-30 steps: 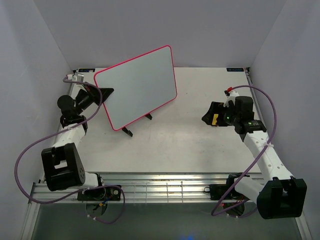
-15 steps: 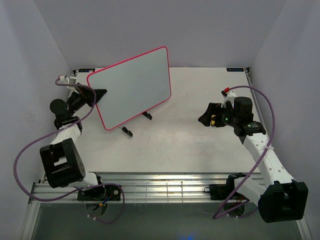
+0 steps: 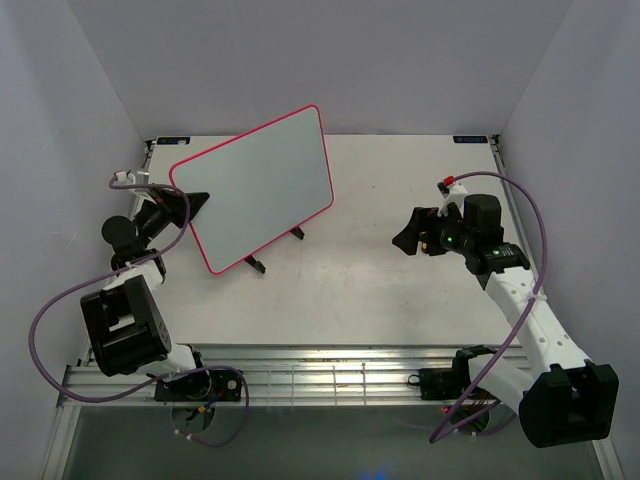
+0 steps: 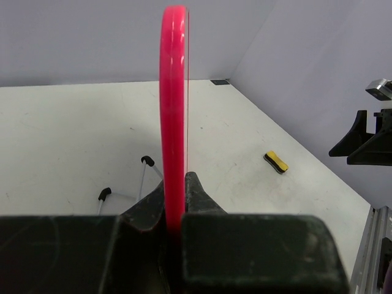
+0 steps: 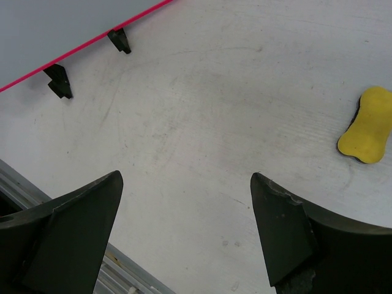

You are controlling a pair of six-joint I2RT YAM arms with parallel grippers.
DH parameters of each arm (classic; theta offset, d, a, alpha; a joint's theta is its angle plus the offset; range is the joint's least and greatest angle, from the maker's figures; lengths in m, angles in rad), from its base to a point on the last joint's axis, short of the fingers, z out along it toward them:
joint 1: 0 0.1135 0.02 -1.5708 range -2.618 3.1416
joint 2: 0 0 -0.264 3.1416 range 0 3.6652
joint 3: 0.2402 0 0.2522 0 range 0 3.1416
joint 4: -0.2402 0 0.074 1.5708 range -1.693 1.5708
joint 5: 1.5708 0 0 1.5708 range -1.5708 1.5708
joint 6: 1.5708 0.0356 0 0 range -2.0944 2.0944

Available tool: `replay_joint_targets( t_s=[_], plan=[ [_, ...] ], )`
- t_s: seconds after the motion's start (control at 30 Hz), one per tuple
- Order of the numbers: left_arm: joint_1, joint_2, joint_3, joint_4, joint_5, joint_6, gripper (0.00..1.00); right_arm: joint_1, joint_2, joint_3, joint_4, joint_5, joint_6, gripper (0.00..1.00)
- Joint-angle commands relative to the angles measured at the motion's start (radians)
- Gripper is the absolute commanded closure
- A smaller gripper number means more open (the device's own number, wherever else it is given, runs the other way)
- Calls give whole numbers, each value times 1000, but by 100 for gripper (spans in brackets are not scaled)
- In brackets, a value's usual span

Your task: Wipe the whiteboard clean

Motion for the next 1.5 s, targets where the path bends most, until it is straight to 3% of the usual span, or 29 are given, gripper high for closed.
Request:
replay_joint_targets(
  t_s=[0.0, 0.4, 0.67, 1.03, 1.2, 1.37, 1.47],
  plan=[
    [20, -29, 0, 164, -87, -48, 100, 10, -15, -10, 47, -18, -6, 10],
    [77, 3, -51, 220, -64, -65, 100, 22, -10, -19, 61, -28, -9, 10],
    [80, -23, -121, 172, -128, 74, 100, 31, -4, -25, 68, -45, -11, 10],
    [123, 5, -252, 307, -265, 248, 100, 50, -6, -25, 67, -44, -13, 10],
    [127, 48, -276, 408, -220, 300, 100, 54, -6, -25, 70, -42, -14, 10],
    [136, 63, -276, 428, -159, 432, 100, 61, -9, -25, 71, -50, -16, 10],
    [152, 95, -260, 431, -99, 435, 100, 64, -13, -29, 76, -50, -14, 10]
  ],
)
